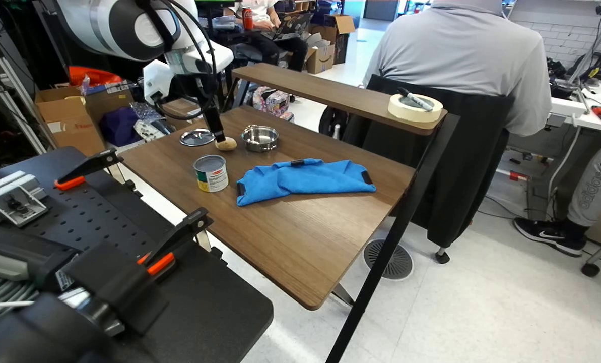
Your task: Put the toy inside the pot
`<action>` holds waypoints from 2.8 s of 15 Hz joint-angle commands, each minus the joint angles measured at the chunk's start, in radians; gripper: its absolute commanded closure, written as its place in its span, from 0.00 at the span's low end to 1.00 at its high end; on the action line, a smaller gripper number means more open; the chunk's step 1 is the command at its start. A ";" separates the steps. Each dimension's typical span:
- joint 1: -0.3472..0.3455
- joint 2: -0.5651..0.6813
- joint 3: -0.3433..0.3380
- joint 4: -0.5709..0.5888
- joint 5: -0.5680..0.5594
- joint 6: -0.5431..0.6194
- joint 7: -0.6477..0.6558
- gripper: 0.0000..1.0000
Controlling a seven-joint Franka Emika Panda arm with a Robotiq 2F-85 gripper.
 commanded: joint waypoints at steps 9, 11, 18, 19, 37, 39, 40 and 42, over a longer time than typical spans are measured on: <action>-0.035 0.106 0.010 0.161 0.027 -0.141 0.054 0.26; -0.037 0.121 0.013 0.180 0.024 -0.156 0.062 0.42; -0.038 0.138 0.013 0.199 0.017 -0.159 0.064 0.94; -0.037 0.131 0.013 0.191 0.016 -0.153 0.061 0.99; -0.018 0.014 -0.081 0.093 0.008 0.024 0.046 0.96; -0.018 0.026 -0.084 0.109 0.011 0.026 0.043 0.96; -0.012 0.034 -0.091 0.118 0.012 0.023 0.049 0.96; -0.007 0.052 -0.098 0.138 0.011 0.012 0.054 0.96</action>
